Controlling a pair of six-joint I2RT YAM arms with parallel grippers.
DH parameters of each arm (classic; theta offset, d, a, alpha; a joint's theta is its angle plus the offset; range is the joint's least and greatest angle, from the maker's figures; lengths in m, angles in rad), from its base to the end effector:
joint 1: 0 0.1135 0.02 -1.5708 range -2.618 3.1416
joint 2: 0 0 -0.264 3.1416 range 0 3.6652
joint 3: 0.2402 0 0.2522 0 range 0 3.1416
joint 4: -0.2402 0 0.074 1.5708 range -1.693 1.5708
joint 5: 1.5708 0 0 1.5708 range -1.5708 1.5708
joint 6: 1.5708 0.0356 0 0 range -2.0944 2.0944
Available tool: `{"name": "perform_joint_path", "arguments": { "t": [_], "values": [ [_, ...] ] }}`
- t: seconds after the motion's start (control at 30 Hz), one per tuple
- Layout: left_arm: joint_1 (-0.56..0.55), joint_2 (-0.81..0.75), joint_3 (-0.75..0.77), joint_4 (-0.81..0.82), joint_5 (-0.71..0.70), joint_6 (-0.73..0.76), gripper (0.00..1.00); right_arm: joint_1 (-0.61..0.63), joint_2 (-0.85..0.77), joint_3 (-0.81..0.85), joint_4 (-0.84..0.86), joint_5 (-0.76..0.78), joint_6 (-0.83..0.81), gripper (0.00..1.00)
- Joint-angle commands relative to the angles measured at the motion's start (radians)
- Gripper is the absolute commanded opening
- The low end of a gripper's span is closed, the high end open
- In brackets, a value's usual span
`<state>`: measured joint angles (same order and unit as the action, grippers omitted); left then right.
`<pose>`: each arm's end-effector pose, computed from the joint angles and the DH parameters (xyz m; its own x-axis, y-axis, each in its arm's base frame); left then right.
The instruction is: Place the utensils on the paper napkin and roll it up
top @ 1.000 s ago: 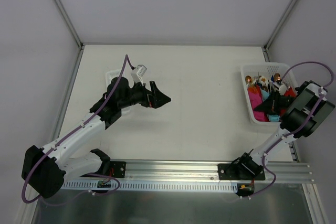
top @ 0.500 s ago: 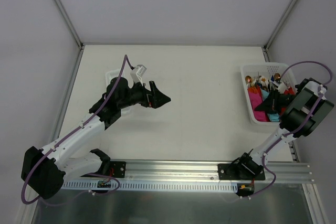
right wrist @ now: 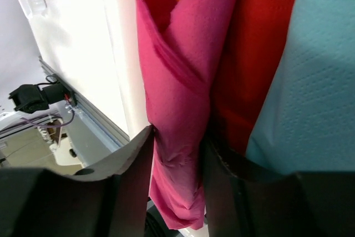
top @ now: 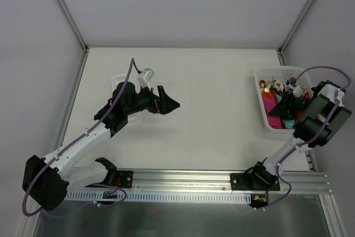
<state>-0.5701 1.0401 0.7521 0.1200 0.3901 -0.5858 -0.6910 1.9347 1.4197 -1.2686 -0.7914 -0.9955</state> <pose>0.1979 -0.1429 0.3113 -0.5678 -0.2434 -0.7864 0.6011 0.5301 -0.5981 0.2749 -0.1945 0.1950 -0.8828 -0.0352 -0.4685 -0.3253 0.7653 0.5555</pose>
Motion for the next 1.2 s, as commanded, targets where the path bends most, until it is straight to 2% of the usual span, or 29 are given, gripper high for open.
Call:
{"name": "perform_joint_path", "arguments": {
  "t": [0.0, 0.23, 0.37, 0.5, 0.6, 0.73, 0.8, 0.87, 0.97, 1.03, 1.07, 1.17],
  "values": [
    [-0.005, -0.031, 0.001, 0.015, -0.011, 0.014, 0.99, -0.005, -0.066, 0.033, 0.104, 0.075, -0.032, 0.44],
    [-0.005, -0.063, -0.003, -0.013, -0.051, 0.018, 0.99, -0.005, -0.141, 0.065, 0.092, 0.109, -0.034, 0.66],
    [-0.005, -0.064, 0.01, -0.048, -0.076, 0.035, 0.99, -0.005, -0.174, 0.082, 0.09, 0.118, -0.028, 0.71],
    [-0.005, -0.068, 0.039, -0.114, -0.149, 0.061, 0.99, -0.005, -0.242, 0.123, 0.089, 0.092, -0.002, 0.81],
    [-0.004, -0.061, 0.087, -0.227, -0.244, 0.102, 0.99, 0.018, -0.289, 0.172, 0.087, 0.066, 0.036, 0.97],
    [0.01, -0.035, 0.165, -0.338, -0.304, 0.17, 0.99, 0.106, -0.382, 0.219, 0.094, 0.04, 0.128, 0.99],
    [0.022, -0.023, 0.193, -0.4, -0.324, 0.199, 0.99, 0.214, -0.425, 0.2, 0.15, 0.053, 0.187, 0.99],
    [0.045, -0.008, 0.236, -0.439, -0.362, 0.21, 0.99, 0.304, -0.499, 0.159, 0.216, 0.072, 0.312, 0.99],
    [0.094, 0.009, 0.28, -0.5, -0.369, 0.236, 0.99, 0.561, -0.603, 0.026, 0.409, 0.13, 0.504, 0.99],
    [0.113, 0.03, 0.306, -0.54, -0.381, 0.253, 0.99, 0.672, -0.644, -0.095, 0.548, 0.168, 0.581, 0.99],
    [0.128, 0.041, 0.314, -0.555, -0.384, 0.273, 0.99, 0.787, -0.661, -0.14, 0.592, 0.184, 0.63, 0.99],
    [0.133, 0.081, 0.32, -0.594, -0.416, 0.299, 0.99, 0.991, -0.717, -0.31, 0.727, 0.285, 0.647, 0.99]
  ]
}}
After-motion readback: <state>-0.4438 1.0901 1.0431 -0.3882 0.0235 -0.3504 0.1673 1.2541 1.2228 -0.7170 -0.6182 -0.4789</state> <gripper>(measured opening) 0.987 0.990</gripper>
